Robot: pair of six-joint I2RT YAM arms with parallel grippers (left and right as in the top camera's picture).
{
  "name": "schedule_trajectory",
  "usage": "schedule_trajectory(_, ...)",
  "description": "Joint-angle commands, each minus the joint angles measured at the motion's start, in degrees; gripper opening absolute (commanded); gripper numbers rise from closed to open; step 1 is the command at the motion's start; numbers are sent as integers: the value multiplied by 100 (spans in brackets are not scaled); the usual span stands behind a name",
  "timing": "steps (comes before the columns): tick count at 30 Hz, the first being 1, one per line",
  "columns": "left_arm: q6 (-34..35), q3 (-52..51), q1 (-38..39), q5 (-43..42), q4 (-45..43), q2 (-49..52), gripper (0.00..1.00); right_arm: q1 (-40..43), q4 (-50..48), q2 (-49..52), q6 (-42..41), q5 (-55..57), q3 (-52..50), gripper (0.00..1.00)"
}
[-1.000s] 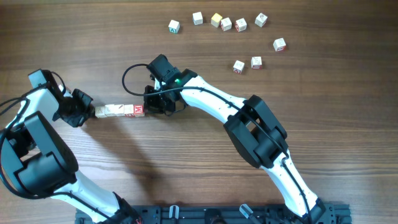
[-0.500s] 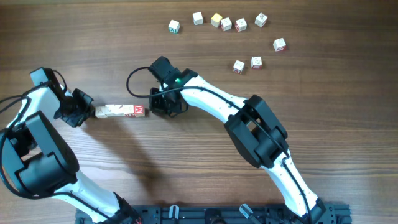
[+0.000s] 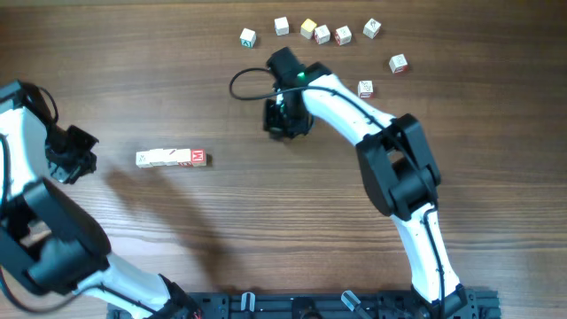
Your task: Form a horizontal line
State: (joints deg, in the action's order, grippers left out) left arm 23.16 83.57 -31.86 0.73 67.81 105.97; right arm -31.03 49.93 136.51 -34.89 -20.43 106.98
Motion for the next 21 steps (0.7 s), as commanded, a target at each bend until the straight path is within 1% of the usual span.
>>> schedule_trajectory(1, -461, 131, 527, -699, 415, -953, 4, 306, 68, 280, 199, 859, -162, 5)
schedule_trajectory(2, -522, 131, 667, -673, 533, -1062, 4, 356, 74, 280, 225, 966, -162, 6)
schedule_trajectory(4, -654, 129, 1073, -669, 802, -1209, 4, 426, 59, 280, 551, 1040, -162, 15)
schedule_trajectory(5, -769, 129, 1270, -671, 890, -1217, 4, 435, 37, 280, 667, 1040, -162, 22)
schedule_trajectory(6, -968, 111, 1458, -667, 944, -1217, 4, 433, 28, 280, 721, 1082, -162, 25)
schedule_trajectory(8, -1419, -101, 1939, -476, 942, -1217, 4, 433, 26, 280, 793, 1290, -162, 29)
schedule_trajectory(10, -1419, -358, 2234, 114, 949, -1215, 4, 433, 22, 280, 793, 1471, -162, 31)
schedule_trajectory(11, -1377, -531, 2339, 278, 876, -1215, 4, 433, 24, 280, 793, 1491, -162, 31)
schedule_trajectory(12, -1375, -634, 2374, 280, 807, -1215, 4, 433, 24, 280, 796, 1491, -162, 32)
schedule_trajectory(14, -1377, -859, 2376, 282, 728, -1211, 4, 433, 24, 280, 796, 1493, -162, 39)
schedule_trajectory(16, -1381, -1134, 2376, 284, 546, -1211, 4, 433, 22, 280, 787, 1508, -162, 41)
schedule_trajectory(17, -1381, -1285, 2376, 282, 415, -1211, 4, 433, 13, 280, 789, 1508, -162, 44)
schedule_trajectory(19, -1379, -1604, 2376, 282, 72, -1211, 4, 433, 9, 280, 789, 1510, -162, 51)
schedule_trajectory(20, -1375, -1797, 2376, 269, -177, -1211, 4, 433, 9, 280, 789, 1510, -162, 51)
schedule_trajectory(21, -1377, -2000, 2376, 166, -461, -1211, 4, 433, -7, 280, 791, 1513, -162, 54)
